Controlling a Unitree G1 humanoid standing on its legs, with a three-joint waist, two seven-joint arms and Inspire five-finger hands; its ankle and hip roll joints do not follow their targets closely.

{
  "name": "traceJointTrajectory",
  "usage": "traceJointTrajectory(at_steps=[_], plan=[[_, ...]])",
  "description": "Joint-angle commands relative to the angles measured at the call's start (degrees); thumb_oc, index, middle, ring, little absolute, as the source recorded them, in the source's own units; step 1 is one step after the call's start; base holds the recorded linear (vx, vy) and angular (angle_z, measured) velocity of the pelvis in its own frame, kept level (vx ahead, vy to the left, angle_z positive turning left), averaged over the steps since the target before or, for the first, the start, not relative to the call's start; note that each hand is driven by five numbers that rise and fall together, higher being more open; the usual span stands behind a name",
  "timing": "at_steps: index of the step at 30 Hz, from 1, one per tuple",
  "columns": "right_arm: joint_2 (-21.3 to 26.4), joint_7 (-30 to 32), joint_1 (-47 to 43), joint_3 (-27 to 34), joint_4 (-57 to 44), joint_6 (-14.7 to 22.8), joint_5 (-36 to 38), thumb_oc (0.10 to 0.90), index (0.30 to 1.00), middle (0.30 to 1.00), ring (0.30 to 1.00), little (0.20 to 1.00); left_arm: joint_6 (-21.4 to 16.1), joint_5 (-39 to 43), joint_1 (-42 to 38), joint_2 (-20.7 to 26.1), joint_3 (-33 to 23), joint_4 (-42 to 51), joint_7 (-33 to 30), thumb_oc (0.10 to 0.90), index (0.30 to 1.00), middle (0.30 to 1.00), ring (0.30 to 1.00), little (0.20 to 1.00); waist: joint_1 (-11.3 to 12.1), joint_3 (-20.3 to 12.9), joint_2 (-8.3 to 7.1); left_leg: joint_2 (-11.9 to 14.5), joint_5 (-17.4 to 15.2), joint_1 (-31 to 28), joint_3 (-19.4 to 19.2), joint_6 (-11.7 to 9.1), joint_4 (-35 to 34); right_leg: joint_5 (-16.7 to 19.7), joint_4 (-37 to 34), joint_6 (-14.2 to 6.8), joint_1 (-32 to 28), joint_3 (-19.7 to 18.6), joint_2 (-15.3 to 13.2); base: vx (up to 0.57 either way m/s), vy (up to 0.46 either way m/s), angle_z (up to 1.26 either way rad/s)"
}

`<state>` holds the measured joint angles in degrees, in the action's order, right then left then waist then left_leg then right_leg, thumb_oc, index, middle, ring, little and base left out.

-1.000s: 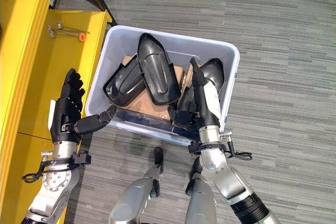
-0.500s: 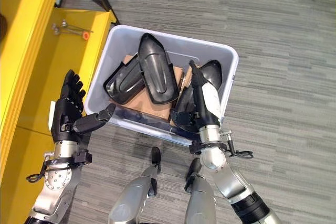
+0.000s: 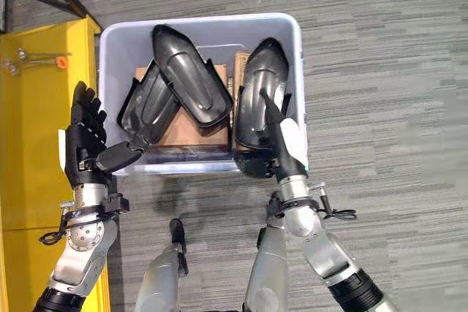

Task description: Move parts from the plastic box to the shelf.

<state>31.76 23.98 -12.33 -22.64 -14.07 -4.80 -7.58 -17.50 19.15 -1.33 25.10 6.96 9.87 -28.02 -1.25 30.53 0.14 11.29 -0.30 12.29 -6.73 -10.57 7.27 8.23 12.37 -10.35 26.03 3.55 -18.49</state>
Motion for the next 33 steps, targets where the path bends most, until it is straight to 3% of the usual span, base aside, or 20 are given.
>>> traceJointTrajectory(at_steps=[1,2,15,17,21,33], plan=[[0.66,3.49,-6.33,4.58,-10.03,4.46,-5.62,0.900,1.000,1.000,1.000,1.000,-3.57,-0.94,1.44,1.70,-1.35,9.26,-0.16,0.900,1.000,1.000,1.000,1.000,-1.81,-1.22,1.44,0.72,-2.77,-3.82,-3.14,4.80,-1.30,-5.03,-0.48,-0.28,-3.48,1.29,2.02,-0.05,-0.049,0.00],[0.08,3.63,-7.91,4.38,-9.78,2.94,-5.84,0.900,1.000,1.000,1.000,1.000,-3.21,-0.89,1.04,1.95,-1.33,9.80,0.65,0.900,1.000,1.000,1.000,1.000,-1.37,-0.74,1.46,0.35,-3.25,-3.68,-3.45,4.91,-1.07,-4.21,-1.91,-0.59,-3.80,1.72,1.51,-0.04,-0.046,-0.03],[-1.79,3.48,-11.43,4.67,-9.08,1.60,-8.30,0.900,1.000,1.000,1.000,1.000,-0.35,-0.85,-0.64,1.56,-1.00,10.44,2.91,0.900,1.000,1.000,1.000,1.000,-0.85,-0.73,1.98,-0.20,-3.68,-0.96,-3.49,4.96,0.41,-3.42,-2.94,-0.75,-2.30,1.88,0.94,-0.01,-0.008,0.00],[-1.54,4.09,-13.05,5.14,-8.80,2.55,-11.11,0.900,1.000,1.000,1.000,1.000,-0.23,-1.17,-0.96,1.44,-0.86,10.62,2.28,0.900,1.000,1.000,1.000,1.000,-0.73,-0.73,2.40,-0.30,-3.35,-0.64,-3.06,4.90,-0.09,-3.37,-2.67,-0.64,-1.40,1.64,1.03,-0.04,0.011,-0.03],[-1.25,1.94,-15.09,4.80,-8.53,0.34,-13.48,0.900,1.000,1.000,1.000,1.000,0.20,-1.94,-1.92,1.13,-1.63,10.14,2.01,0.900,1.000,1.000,1.000,1.000,-0.79,-0.73,3.34,-0.75,-3.23,-1.19,-2.89,4.96,-0.63,-3.57,-2.18,-0.56,-0.99,1.12,0.79,0.01,0.051,-0.03],[0.68,-1.71,-19.71,2.08,-1.58,-3.28,-24.03,0.900,1.000,1.000,1.000,1.000,0.91,-0.16,-2.96,1.74,-2.15,8.54,5.36,0.900,1.000,1.000,1.000,1.000,0.06,-0.73,3.99,-1.03,-3.78,0.34,-2.95,5.11,0.96,-3.45,-0.57,-0.74,1.24,1.56,-0.15,0.00,-0.010,0.00]])
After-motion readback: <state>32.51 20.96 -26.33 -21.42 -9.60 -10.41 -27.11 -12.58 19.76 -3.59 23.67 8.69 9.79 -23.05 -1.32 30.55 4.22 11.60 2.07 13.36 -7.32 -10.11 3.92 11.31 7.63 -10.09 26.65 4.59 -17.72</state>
